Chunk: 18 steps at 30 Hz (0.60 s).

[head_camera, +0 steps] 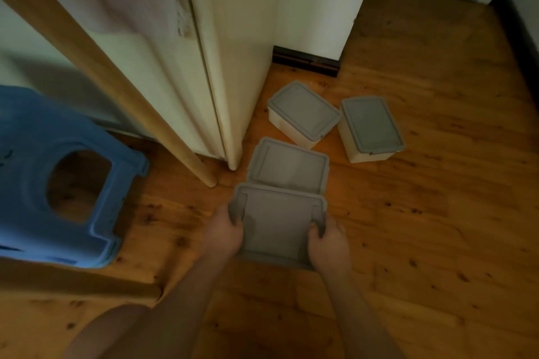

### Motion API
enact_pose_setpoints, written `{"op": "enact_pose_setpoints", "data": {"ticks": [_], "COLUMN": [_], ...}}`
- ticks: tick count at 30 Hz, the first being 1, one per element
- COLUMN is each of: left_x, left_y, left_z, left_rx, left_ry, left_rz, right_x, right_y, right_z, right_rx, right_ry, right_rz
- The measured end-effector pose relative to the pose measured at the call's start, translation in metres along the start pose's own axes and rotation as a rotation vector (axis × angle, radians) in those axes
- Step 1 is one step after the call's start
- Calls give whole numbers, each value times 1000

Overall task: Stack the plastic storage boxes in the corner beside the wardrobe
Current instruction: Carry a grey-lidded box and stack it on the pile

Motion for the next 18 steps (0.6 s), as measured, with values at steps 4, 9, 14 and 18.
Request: {"op": "enact_pose_setpoints", "data": {"ticks": [4, 9, 14, 18], "left_x": [-28, -80, -142, -195], "left_y": [-40, -112, -209, -292], "left_z": [28, 66, 118, 160], "left_rx": [-18, -52, -48, -53], "left_ry": [-36, -34, -68, -93], "left_rz": [-39, -79, -160, -253], "right_x": [-19, -57, -109, -156], "right_y": [17, 43, 76, 106], "right_z": [54, 138, 258, 357], "right_rx": [-3, -9, 19, 75], "right_ry": [-37, -90, -185, -269], "right_rz": [1, 7, 34, 43]}}
Point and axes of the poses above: each hand's wrist, its own x-axis towards the middle knuckle, its own z-axis out of the back of the hand, y = z × x, the point moved 4 cm from there along x, towards the middle knuckle, and after that the axes turned 14 degrees about -x, right-handed, at the moved point
